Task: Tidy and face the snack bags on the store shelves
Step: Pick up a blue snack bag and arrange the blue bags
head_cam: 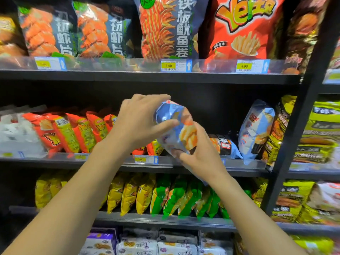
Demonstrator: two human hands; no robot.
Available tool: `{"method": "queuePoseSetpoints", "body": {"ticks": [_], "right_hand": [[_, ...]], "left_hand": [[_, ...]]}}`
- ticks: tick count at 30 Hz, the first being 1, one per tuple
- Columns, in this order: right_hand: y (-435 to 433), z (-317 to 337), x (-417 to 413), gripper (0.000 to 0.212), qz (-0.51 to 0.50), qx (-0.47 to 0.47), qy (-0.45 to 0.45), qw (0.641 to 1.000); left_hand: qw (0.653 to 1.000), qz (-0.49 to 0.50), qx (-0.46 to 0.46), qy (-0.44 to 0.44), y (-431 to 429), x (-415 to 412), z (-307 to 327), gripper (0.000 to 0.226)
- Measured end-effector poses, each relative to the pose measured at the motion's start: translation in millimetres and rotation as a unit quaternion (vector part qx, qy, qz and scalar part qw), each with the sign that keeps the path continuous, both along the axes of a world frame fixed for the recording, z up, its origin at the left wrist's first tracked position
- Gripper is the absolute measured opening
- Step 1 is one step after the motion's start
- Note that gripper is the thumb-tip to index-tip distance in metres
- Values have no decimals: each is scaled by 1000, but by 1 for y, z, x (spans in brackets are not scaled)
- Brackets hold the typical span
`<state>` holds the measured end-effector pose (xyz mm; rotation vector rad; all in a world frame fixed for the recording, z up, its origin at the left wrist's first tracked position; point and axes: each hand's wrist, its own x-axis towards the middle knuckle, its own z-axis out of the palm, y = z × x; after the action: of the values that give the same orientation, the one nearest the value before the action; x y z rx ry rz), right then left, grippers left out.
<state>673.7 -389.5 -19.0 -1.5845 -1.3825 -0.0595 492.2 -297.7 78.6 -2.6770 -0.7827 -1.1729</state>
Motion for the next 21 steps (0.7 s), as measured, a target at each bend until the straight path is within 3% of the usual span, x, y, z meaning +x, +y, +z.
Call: {"method": "queuePoseSetpoints", "body": {"ticks": [3, 6, 10, 13, 16, 19, 21], "right_hand": [[-6, -4, 8, 59, 78, 9, 204, 976], [-9, -9, 10, 50, 168, 17, 375, 912], [-9, -22, 4, 52, 243, 6, 476, 845], [-8, -31, 1, 58, 262, -5, 534, 804], [-9, -33, 0, 58, 266, -18, 512, 816], [-7, -27, -4, 62, 226, -2, 484, 845], [-2, -23, -7, 64, 196, 6, 454, 869]], "left_hand": [[969, -71, -165, -167, 10, -11, -18, 73], [914, -86, -322, -232, 13, -5, -44, 82], [826, -139, -518, -174, 7, 7, -71, 89], [764, -215, -588, -154, -1, 16, -85, 59], [755, -216, -586, -202, -2, 20, -92, 41], [809, -181, -513, -223, 1, 23, -102, 27], [834, -160, -476, -229, -3, 25, -105, 32]]}}
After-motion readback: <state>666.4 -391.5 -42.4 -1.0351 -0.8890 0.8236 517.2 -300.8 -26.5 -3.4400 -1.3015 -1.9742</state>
